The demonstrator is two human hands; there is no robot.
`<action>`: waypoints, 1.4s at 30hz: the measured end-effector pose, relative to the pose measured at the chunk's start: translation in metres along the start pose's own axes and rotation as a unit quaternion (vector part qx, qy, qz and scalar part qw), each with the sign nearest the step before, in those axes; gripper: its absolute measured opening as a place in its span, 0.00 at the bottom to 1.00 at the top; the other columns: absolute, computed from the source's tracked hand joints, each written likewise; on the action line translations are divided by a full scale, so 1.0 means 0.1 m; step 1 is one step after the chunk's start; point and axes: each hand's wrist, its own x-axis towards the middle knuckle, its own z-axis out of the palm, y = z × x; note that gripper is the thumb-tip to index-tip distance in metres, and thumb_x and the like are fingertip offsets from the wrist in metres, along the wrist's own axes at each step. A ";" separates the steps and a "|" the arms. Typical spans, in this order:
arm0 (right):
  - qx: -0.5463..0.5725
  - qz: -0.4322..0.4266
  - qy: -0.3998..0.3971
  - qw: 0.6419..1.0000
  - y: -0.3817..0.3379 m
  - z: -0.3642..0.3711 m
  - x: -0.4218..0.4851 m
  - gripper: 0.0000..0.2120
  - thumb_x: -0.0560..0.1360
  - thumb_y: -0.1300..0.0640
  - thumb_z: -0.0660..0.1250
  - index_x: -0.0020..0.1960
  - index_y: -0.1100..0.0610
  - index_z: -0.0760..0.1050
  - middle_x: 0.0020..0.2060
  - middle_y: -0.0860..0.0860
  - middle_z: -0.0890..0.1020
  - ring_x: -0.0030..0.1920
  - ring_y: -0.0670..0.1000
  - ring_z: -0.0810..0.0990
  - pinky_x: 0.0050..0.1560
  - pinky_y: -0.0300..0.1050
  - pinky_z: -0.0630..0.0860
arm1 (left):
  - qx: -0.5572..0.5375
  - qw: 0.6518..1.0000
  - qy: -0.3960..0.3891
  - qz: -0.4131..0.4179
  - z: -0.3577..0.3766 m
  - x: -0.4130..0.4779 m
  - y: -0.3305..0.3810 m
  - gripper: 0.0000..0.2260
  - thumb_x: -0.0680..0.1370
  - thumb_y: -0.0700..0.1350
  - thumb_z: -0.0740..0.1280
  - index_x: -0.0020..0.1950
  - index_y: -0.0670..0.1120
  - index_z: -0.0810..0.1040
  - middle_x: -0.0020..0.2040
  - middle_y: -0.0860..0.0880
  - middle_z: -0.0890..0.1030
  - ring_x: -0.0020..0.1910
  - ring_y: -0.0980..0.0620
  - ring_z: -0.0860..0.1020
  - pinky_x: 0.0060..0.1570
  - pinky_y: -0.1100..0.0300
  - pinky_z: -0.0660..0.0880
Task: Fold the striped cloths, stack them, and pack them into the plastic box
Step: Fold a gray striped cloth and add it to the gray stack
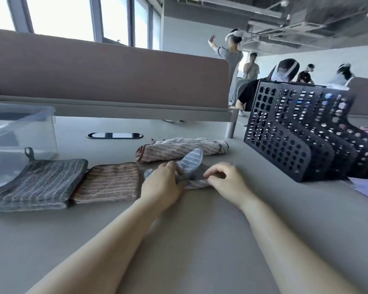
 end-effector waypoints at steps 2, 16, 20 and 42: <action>-0.120 0.053 0.086 0.988 0.08 -0.07 0.04 0.11 0.67 0.55 0.71 0.49 0.49 0.78 0.52 0.47 0.77 0.57 0.53 0.74 0.54 0.40 0.68 | -0.063 0.997 0.040 -0.010 -0.06 0.01 -0.06 0.08 0.76 0.49 0.66 0.52 0.48 0.76 0.50 0.48 0.79 0.48 0.46 0.77 0.41 0.56 0.72; 0.096 0.165 0.143 0.971 0.19 -0.30 0.09 0.05 0.73 0.59 0.71 0.43 0.57 0.74 0.34 0.48 0.78 0.39 0.51 0.75 0.38 0.43 0.69 | -0.153 0.979 0.125 -0.043 -0.42 -0.03 -0.14 0.09 0.76 0.42 0.60 0.39 0.41 0.75 0.37 0.47 0.73 0.41 0.45 0.72 0.40 0.55 0.66; 0.167 0.138 0.183 0.959 0.16 -0.43 0.10 0.09 0.77 0.52 0.65 0.48 0.58 0.73 0.42 0.50 0.79 0.32 0.50 0.73 0.31 0.40 0.67 | -0.220 0.963 0.157 -0.023 -0.53 -0.01 -0.11 0.07 0.79 0.42 0.63 0.42 0.51 0.75 0.42 0.50 0.77 0.39 0.49 0.74 0.35 0.68 0.68; 0.082 0.067 0.047 0.993 0.21 -0.62 -0.02 0.12 0.76 0.54 0.65 0.40 0.63 0.73 0.36 0.53 0.74 0.38 0.50 0.70 0.39 0.45 0.63 | -0.186 0.982 0.013 0.035 -0.33 -0.18 -0.06 0.10 0.82 0.44 0.54 0.42 0.43 0.66 0.36 0.48 0.71 0.35 0.48 0.69 0.35 0.57 0.65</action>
